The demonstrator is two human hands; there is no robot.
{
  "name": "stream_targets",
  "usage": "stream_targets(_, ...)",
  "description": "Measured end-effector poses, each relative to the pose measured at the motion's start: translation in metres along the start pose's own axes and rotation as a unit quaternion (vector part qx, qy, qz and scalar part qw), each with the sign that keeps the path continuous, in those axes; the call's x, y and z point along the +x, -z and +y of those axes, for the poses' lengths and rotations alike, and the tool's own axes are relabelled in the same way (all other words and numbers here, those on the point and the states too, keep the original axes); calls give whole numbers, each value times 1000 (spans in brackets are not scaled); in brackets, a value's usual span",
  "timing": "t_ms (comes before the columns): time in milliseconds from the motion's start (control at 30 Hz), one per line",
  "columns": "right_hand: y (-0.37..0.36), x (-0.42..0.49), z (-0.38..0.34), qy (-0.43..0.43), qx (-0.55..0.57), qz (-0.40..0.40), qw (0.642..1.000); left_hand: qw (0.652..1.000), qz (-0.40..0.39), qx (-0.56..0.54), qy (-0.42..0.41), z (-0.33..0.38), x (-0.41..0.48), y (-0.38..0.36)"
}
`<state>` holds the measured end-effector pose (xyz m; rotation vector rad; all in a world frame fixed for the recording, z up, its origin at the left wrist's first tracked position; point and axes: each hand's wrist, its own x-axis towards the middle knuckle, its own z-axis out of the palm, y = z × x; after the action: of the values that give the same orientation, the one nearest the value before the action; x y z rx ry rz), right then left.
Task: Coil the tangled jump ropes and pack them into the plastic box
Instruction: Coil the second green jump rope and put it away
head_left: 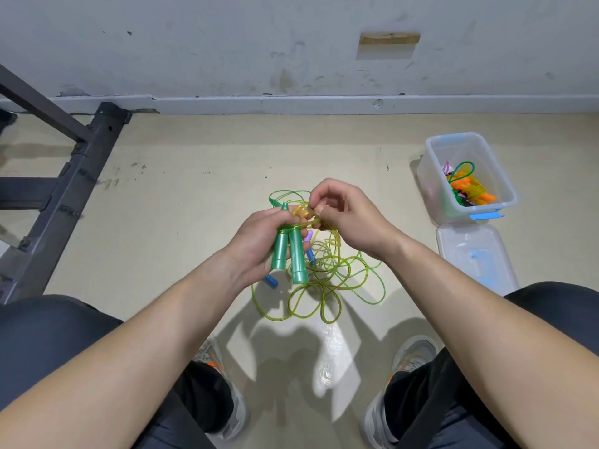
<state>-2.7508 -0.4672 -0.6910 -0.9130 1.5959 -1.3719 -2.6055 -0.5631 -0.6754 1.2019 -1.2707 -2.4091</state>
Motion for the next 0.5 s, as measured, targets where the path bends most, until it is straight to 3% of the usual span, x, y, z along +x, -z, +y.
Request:
stream_targets(200,-2,-1,6,20,-72,23,997,1000,-18,-15,5,3,0,6)
stream_targets(367,-2,-3,0,-18,-47,21,999,999,-34,1,-8,4,1,7)
stream_targets(500,1,-2,2,-27,-87,15,996,999,-39,24,-7,1,3,10)
